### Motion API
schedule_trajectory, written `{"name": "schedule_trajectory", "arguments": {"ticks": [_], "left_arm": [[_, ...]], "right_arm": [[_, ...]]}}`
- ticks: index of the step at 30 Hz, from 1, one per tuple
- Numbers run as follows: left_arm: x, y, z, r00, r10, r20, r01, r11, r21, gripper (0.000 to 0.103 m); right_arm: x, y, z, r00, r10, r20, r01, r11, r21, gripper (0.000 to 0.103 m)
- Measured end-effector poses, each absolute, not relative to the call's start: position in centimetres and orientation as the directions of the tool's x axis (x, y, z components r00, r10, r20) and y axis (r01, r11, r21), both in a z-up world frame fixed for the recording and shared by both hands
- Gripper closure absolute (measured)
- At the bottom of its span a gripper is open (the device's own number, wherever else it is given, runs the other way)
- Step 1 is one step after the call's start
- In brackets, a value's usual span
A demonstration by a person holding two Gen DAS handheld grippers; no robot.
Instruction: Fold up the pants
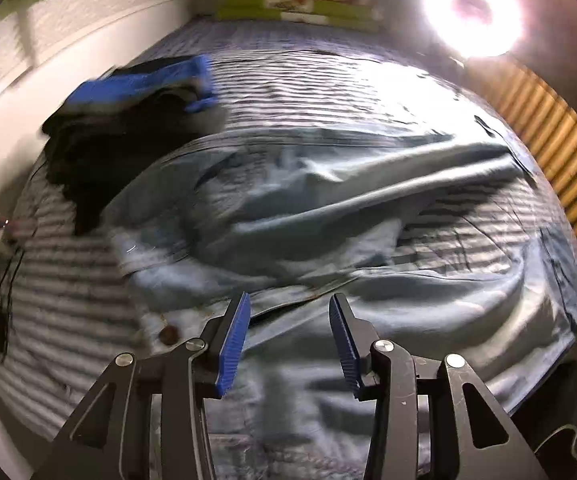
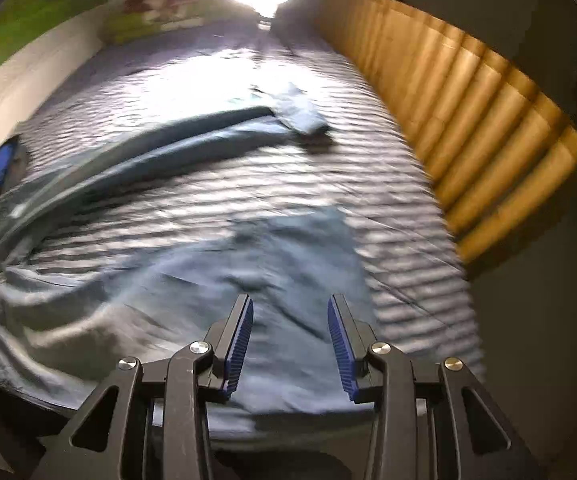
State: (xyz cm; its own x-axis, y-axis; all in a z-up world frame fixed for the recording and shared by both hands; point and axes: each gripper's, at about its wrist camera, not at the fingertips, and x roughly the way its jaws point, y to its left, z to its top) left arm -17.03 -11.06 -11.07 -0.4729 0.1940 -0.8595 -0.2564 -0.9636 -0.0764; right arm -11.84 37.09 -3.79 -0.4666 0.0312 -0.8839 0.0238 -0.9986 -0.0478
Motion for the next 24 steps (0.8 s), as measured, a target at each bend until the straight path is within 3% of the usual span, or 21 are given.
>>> {"name": "schedule_trajectory", "arguments": {"ticks": [8, 17, 19, 21, 24], "left_arm": [[-17.6, 0.8, -14.0, -0.357, 0.312, -0.881, -0.514, -0.852, -0.094, 0.058], [-17.4, 3.4, -16.2, -0.314, 0.301, -0.900, -0.521, -0.847, -0.101, 0.058], [-17.6, 3.5, -16.4, -0.315, 0.293, -0.903, -0.510, -0.854, -0.100, 0.058], [-17.7, 3.5, -16.4, -0.317, 0.291, -0.903, -0.510, -0.855, -0.097, 0.058], [-17.8, 3.2, -16.0, -0.325, 0.290, -0.900, -0.506, -0.857, -0.094, 0.058]], "right_arm": [[-13.8, 34.5, -11.5, -0.291, 0.002, -0.957, 0.056, -0.998, -0.019, 0.065], [-14.6, 35.2, -18.1, -0.190, 0.106, -0.976, 0.104, -0.986, -0.128, 0.064], [-14.8, 36.1, -18.0, -0.181, 0.071, -0.981, 0.101, -0.991, -0.090, 0.070], [-14.7, 37.1, -17.7, -0.180, 0.085, -0.980, 0.086, -0.991, -0.101, 0.083], [-14.3, 39.2, -16.3, -0.208, 0.142, -0.968, 0.058, -0.986, -0.157, 0.087]]}}
